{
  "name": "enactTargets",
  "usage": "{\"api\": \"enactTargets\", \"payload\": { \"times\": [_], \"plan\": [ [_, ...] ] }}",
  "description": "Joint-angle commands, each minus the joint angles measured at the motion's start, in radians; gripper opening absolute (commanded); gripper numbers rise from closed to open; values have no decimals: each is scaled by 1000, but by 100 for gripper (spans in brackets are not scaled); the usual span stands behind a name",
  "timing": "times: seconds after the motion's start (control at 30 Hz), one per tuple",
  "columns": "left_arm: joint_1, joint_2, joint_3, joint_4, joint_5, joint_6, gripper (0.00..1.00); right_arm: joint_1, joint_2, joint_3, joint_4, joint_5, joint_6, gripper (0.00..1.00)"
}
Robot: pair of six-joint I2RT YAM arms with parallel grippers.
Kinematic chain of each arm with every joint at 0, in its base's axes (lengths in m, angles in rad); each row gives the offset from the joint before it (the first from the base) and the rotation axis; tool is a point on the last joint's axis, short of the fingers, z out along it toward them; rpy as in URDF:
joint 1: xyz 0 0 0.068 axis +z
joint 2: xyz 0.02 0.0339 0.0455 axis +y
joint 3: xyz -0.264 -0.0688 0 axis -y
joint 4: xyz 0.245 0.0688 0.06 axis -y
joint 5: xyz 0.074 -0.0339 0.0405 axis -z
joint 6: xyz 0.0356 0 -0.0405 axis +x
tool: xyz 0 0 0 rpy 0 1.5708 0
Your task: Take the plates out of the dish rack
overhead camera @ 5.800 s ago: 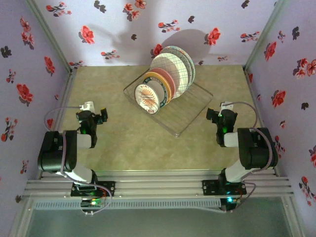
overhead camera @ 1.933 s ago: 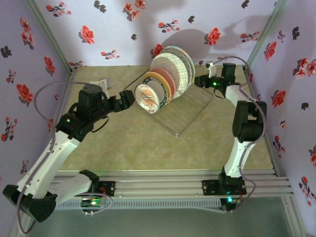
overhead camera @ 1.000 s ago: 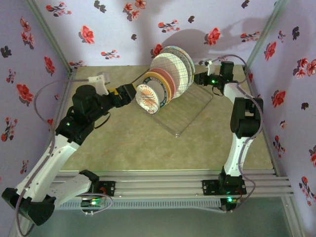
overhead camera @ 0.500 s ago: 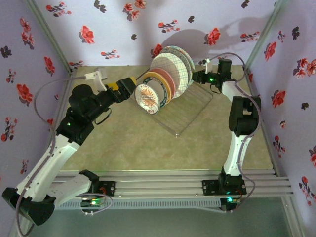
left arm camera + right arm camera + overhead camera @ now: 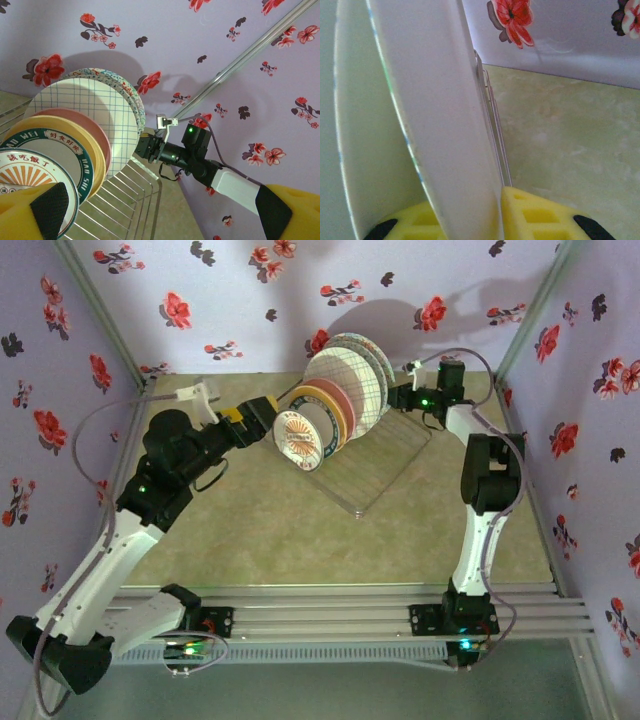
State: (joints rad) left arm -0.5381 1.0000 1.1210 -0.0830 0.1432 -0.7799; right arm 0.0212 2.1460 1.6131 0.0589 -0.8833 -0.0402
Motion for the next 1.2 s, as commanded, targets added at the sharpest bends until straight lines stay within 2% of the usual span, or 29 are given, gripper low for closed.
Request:
{"api": "enactTargets", "payload": {
  "times": [0.0, 0.13, 0.47, 1.17],
  "plan": [
    [-8, 6, 26, 20, 16, -2, 100, 11, 17, 25, 6, 0, 7, 24],
    [-8, 10, 28, 20, 16, -2, 100, 13, 10, 28, 3, 0, -1, 20],
    [-8, 18, 21, 33, 19, -1, 100, 21, -14, 58, -66, 20, -58, 0],
    [-8, 30, 13, 69, 19, 1, 100, 20, -132, 118, -71, 140, -52, 0]
  ]
}}
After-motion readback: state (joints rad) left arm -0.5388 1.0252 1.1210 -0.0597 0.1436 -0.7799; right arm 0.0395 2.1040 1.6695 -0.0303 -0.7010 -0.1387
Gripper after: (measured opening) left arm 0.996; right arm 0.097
